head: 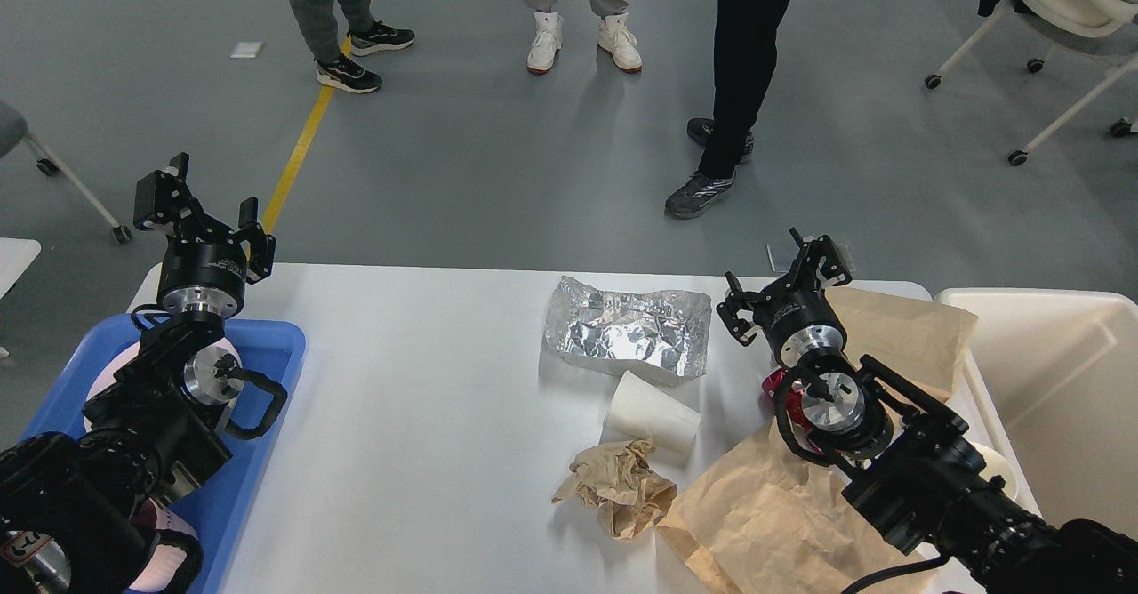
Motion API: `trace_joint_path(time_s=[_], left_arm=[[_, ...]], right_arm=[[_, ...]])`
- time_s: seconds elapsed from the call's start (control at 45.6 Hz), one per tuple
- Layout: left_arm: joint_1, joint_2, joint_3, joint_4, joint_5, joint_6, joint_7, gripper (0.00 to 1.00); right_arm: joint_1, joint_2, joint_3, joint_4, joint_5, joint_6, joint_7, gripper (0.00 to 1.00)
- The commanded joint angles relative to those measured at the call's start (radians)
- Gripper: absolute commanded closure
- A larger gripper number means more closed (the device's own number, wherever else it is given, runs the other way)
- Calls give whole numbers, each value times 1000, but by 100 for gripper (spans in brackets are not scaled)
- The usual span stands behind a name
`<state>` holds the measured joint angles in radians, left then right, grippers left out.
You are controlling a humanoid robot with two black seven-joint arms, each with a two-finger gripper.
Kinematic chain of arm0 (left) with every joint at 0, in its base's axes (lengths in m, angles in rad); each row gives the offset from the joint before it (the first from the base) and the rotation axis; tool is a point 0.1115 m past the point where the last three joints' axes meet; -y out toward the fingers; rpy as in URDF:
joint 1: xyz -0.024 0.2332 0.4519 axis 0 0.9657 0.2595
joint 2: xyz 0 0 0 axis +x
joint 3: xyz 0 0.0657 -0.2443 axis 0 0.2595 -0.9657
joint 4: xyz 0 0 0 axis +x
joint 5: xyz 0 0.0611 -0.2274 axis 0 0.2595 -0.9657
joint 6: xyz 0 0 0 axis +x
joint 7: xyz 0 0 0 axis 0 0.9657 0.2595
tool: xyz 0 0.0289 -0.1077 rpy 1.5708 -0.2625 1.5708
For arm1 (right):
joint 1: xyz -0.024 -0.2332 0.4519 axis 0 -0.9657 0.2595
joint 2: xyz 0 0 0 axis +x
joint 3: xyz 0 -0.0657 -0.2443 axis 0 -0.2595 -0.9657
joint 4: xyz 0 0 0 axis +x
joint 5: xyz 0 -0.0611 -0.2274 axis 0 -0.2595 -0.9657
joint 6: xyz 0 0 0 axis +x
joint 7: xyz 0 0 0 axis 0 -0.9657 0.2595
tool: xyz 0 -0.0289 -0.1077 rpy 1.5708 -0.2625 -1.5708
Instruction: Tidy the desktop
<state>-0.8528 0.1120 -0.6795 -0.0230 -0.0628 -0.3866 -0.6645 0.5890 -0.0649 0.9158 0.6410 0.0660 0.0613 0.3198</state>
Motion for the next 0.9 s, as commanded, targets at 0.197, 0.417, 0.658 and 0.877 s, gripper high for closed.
trace_joint_path(time_s=[0.197, 0.417, 0.658, 0.877], left_arm=[[0, 0, 0, 0, 0, 0, 0, 4], [0, 0, 0, 0, 0, 0, 0, 4], [0, 0, 0, 0, 0, 0, 0, 4], [0, -2, 0, 0, 0, 0, -20, 4]], right_arm=[[12, 0, 0, -12, 0, -2, -8, 0], [41, 0, 0, 0, 0, 0, -10, 0], [81, -15, -3, -6, 0, -2, -10, 0], [97, -49, -2, -9, 0, -2, -10, 0]])
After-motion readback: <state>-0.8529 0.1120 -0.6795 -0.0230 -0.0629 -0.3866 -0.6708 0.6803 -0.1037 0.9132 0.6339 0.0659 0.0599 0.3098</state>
